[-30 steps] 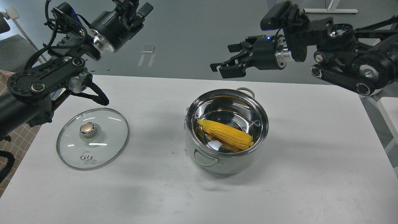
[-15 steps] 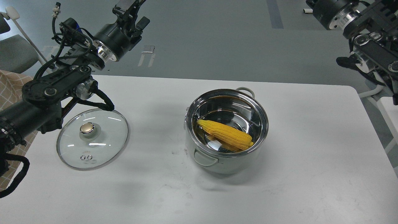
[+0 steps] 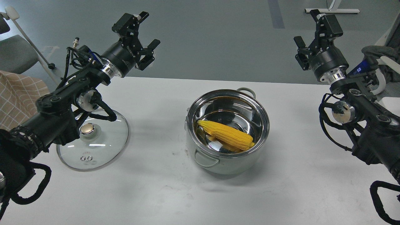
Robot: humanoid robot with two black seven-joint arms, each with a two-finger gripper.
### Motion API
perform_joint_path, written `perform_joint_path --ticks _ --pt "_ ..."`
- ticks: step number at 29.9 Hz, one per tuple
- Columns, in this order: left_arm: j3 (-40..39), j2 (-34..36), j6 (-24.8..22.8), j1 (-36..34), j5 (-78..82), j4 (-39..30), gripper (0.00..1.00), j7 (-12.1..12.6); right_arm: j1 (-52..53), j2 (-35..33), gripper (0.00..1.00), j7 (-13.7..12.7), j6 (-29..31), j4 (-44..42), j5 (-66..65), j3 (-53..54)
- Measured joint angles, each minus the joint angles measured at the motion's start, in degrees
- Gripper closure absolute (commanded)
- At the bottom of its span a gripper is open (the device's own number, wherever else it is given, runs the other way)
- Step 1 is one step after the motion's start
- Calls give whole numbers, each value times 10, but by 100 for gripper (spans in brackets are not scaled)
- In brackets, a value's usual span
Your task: Open pot and put corn in
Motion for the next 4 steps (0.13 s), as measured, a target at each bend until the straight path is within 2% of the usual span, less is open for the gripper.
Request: perform_joint_path --ticks 4 --pt "-21 -1 -1 11 -5 0 2 0 -13 4 0 0 2 0 14 15"
